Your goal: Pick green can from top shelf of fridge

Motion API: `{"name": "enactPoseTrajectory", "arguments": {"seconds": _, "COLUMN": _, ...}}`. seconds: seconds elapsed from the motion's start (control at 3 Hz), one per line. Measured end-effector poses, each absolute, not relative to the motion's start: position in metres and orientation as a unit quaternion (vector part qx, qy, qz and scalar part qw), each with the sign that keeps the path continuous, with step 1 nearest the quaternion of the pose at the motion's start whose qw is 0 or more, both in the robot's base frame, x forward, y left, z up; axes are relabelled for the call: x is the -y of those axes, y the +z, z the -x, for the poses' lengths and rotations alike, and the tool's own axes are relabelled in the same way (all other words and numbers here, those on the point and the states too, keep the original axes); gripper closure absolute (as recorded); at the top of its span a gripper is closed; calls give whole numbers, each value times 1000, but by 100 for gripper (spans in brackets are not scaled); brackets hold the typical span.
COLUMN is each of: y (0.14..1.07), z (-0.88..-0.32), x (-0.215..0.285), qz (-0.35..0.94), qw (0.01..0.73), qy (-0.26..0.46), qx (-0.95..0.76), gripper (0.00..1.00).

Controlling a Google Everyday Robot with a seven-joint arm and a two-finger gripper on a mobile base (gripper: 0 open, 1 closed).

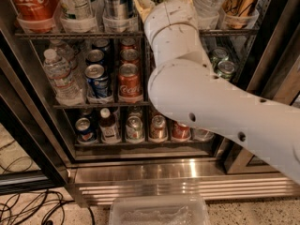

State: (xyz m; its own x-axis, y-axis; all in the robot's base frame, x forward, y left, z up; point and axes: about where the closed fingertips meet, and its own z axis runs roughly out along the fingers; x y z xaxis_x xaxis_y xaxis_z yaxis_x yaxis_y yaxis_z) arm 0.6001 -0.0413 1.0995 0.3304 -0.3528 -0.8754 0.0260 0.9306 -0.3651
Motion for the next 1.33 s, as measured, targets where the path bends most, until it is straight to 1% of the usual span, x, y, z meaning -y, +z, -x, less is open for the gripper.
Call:
{"name": "enactPoseTrajectory", "arguments": {"seconds": 0.33, "y": 1105, "z": -601, "x": 51, "qz": 140, "qw": 801, "qy": -128, "qx": -568, "gripper": 31}}
{"name": "enactPoseTrajectory", "arguments": {"seconds": 1.33, "y": 1091, "z": -612, "x": 48, "qz": 144, "qw": 778, "qy": -109, "qx": -602, "gripper": 33}}
